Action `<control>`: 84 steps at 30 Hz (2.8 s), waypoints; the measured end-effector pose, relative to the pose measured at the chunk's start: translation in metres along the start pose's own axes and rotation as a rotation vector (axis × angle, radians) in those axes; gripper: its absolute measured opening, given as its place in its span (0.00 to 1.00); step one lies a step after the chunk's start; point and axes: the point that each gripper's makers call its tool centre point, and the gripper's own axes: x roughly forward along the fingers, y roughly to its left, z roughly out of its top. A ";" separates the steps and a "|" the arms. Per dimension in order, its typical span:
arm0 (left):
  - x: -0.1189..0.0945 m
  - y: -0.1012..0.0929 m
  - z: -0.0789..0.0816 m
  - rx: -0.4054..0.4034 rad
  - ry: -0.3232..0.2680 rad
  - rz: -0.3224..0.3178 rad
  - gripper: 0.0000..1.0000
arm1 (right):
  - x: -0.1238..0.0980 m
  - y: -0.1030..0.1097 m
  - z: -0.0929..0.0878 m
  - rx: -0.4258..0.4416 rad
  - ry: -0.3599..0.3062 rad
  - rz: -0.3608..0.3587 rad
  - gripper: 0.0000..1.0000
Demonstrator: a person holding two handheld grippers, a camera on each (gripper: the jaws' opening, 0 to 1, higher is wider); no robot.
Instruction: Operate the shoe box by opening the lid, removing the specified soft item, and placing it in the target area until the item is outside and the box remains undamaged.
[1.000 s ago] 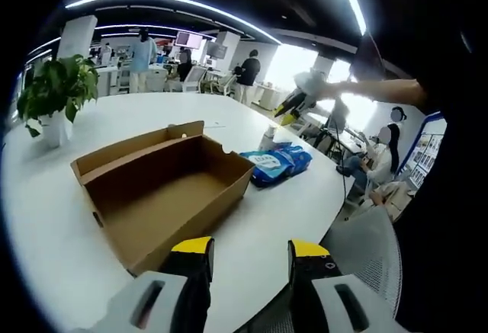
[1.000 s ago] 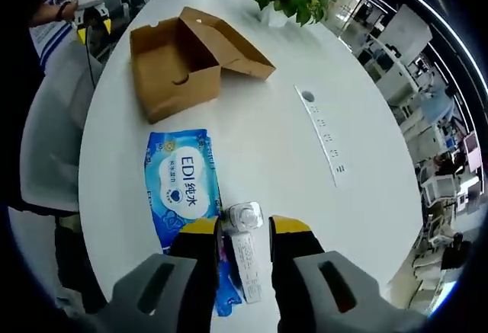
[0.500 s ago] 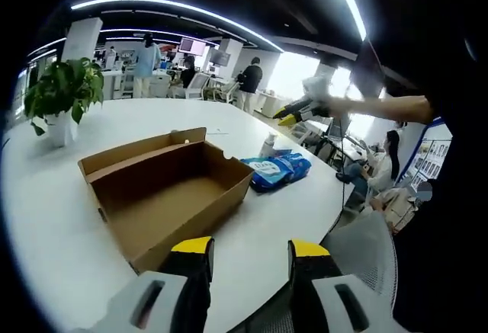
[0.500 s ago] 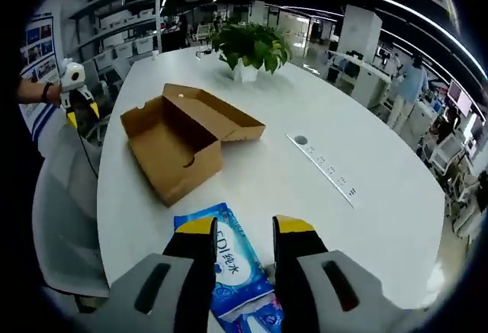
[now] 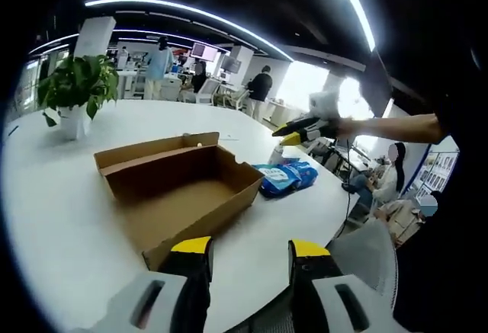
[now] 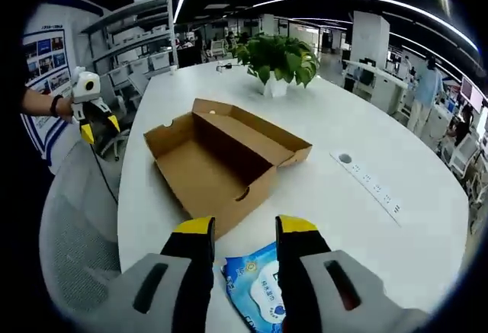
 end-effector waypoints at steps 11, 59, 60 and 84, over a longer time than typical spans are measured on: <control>0.005 0.054 0.013 -0.070 -0.065 0.206 0.44 | -0.001 0.003 0.010 0.016 -0.025 0.002 0.29; 0.046 0.148 -0.032 -0.338 0.102 0.485 0.35 | -0.010 0.045 -0.023 0.228 -0.107 -0.017 0.36; 0.047 0.148 -0.032 -0.337 0.105 0.482 0.34 | -0.009 0.045 -0.024 0.231 -0.105 -0.017 0.36; 0.034 0.149 -0.042 -0.283 0.190 0.393 0.27 | 0.013 0.023 0.002 0.280 -0.135 -0.045 0.37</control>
